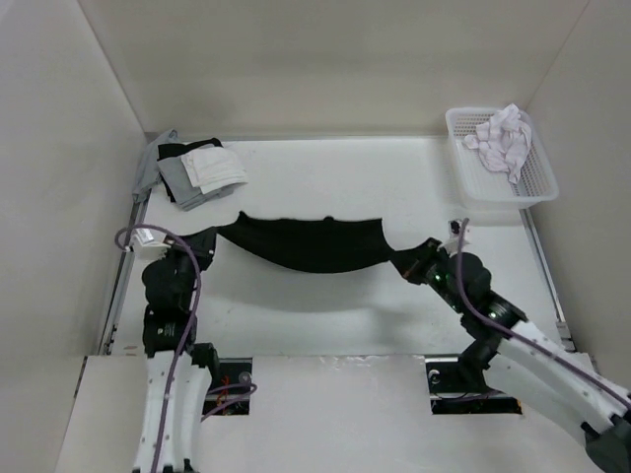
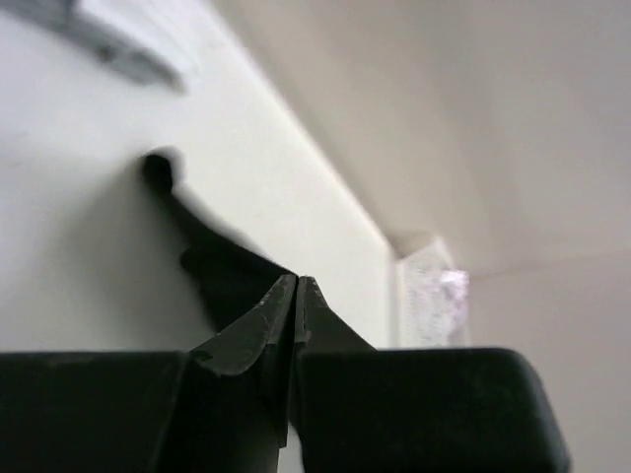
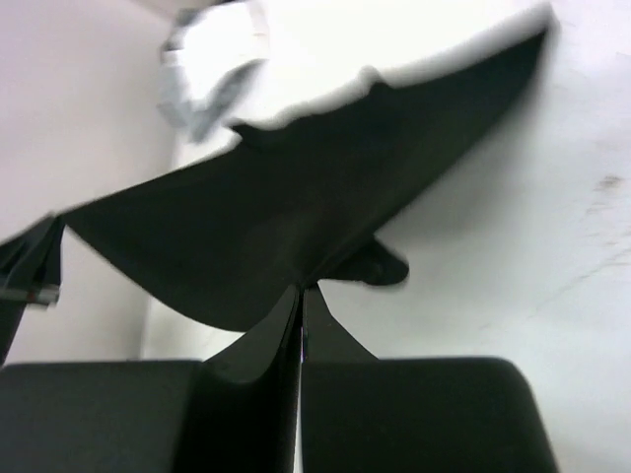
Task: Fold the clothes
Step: Fold the tank top
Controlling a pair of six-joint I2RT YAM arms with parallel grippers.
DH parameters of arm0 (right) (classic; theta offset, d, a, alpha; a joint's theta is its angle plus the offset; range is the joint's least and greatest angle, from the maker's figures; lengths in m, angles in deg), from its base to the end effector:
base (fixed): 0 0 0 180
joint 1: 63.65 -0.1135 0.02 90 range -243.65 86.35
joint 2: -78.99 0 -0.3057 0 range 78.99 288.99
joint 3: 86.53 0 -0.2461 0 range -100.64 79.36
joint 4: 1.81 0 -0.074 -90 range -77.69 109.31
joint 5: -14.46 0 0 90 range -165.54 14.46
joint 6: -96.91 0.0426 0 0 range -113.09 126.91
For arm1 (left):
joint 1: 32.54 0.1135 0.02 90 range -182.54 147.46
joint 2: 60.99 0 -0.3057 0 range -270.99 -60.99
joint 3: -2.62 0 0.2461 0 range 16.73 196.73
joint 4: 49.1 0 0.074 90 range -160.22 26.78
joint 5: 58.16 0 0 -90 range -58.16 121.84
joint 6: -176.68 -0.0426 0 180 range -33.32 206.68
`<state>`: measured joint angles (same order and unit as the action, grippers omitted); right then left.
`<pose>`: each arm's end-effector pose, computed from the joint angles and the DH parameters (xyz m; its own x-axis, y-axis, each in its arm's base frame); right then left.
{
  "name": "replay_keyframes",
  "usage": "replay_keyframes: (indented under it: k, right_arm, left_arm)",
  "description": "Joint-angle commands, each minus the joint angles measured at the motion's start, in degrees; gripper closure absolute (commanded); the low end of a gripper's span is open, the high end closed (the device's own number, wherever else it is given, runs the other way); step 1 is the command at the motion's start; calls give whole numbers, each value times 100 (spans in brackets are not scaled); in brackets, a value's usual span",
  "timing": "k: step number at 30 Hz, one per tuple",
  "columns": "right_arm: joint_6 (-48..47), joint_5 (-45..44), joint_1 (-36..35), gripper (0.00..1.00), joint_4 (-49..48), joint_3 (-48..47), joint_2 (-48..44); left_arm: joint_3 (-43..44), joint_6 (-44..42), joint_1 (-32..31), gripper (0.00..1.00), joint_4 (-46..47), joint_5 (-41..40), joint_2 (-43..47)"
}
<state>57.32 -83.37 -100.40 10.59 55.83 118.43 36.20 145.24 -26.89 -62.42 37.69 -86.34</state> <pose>0.1177 0.0806 0.2715 -0.5005 0.5791 -0.6436 -0.1588 0.6693 0.7258 0.1031 0.0058 0.2693 -0.0487 -0.8577 -0.5118 -0.0737 0.5141 -0.8545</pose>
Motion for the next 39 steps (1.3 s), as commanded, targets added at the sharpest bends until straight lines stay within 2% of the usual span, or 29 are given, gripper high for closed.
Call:
replay_keyframes:
  k: [1,4,7,10,13,16,18,21,23,25,27,30,33,36,39]
  right_arm:
    - [-242,-936,-756,100,2136,-923,-1190]
    - [-199,-1701,-1722,100,3130,-1784,-1711]
    - [-233,-2589,-2794,100,3651,-2628,-1721]
    - [-417,-3301,-3674,100,3661,-3087,-1563]
    - [-830,-3707,-3932,99,3363,-3131,-1370]
    - [-1042,-3384,-3257,99,3178,-3000,-1062]
    - [-1156,-2560,-2309,98,2854,-2755,-781]
    - [-1262,-761,-457,98,1827,-2175,-141]
    - [-1140,418,730,99,1019,-1885,631]
    - [-973,1080,1558,99,158,-1822,1623]
    - [-919,1371,1982,99,-441,-2075,2634]
    - [-937,1714,2430,99,-628,-2961,4058]
    - [-937,1996,2756,100,-532,-3893,5053]
    - [-954,2084,2854,100,-321,-4309,5372]
    - [-1051,2006,2836,99,-356,-4003,5101]
  left_arm:
    - [1267,-152,-278,100,-1474,-39,889]
    - [2287,-284,-595,100,-2012,-259,1119]
    - [2860,-284,-797,100,-2206,-338,1111]
    - [3019,-284,-824,100,-2277,-374,1049]
    - [2783,-241,-824,100,-2198,-356,883]
    - [2222,-223,-789,100,-1944,-418,628]
    - [1809,-249,-772,100,-1628,-523,321]
    - [1281,-240,-710,100,-839,-680,-477]
    - [1086,-197,-736,100,-66,-856,-1319]
    - [1129,-214,-762,100,690,-1041,-2373]
    - [1436,-240,-824,100,1350,-1129,-3533]
    - [2050,-135,-824,100,1940,-1156,-4888]
    - [2718,-117,-842,100,2100,-1130,-5725]
    - [3177,-135,-929,100,2100,-1086,-6070]
    - [3056,-223,-1078,100,2152,-1103,-5878]
